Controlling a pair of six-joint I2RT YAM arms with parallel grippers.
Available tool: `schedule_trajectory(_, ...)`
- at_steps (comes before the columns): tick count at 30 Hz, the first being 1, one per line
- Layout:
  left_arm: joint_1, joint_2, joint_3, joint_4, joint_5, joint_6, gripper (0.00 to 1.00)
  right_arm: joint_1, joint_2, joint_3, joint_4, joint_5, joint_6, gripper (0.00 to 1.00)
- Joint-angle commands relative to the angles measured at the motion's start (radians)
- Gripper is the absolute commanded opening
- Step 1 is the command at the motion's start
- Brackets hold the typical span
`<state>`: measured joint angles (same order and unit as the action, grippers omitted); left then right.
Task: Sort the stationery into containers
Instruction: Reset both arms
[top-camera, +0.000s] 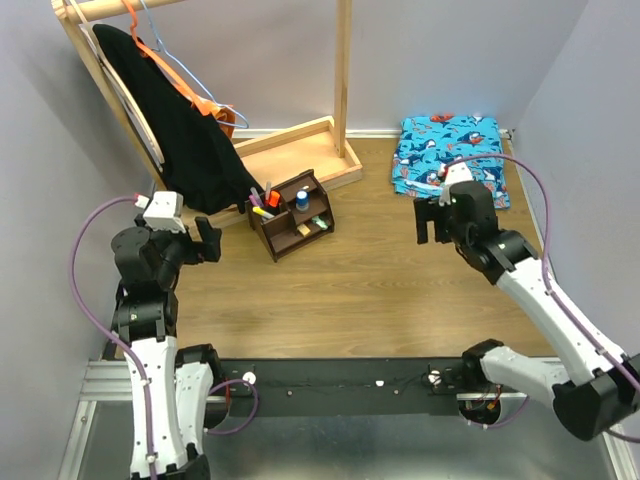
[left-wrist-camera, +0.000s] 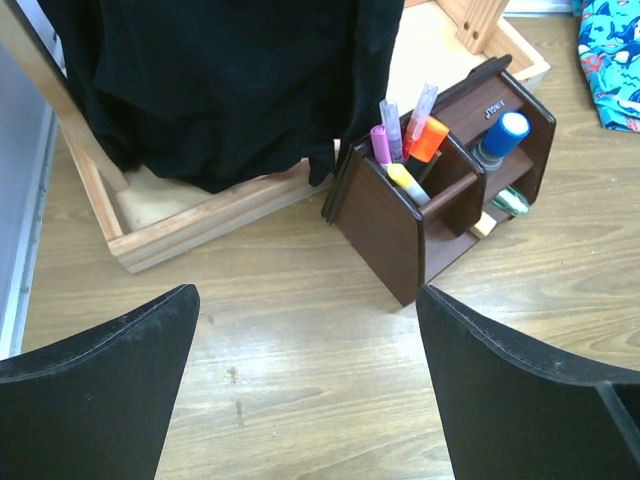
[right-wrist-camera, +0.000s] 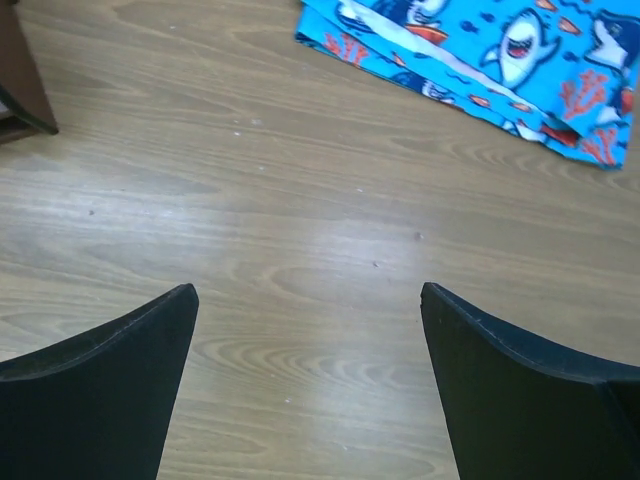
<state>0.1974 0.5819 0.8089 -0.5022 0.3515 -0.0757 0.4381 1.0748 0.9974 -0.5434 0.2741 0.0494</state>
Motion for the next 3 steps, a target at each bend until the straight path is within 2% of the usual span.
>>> schedule_trajectory(1,0.008,0.01,0.001,0.008,0.009,0.01,0.99,-0.055,-0.061,-0.046,-0.01,-0.022,0.013,1.0)
schedule_trajectory(3,0.008,0.012,0.006,0.005,0.006,0.013,0.99,-0.071,-0.078,-0.043,0.0,-0.053,0.013,1.0)
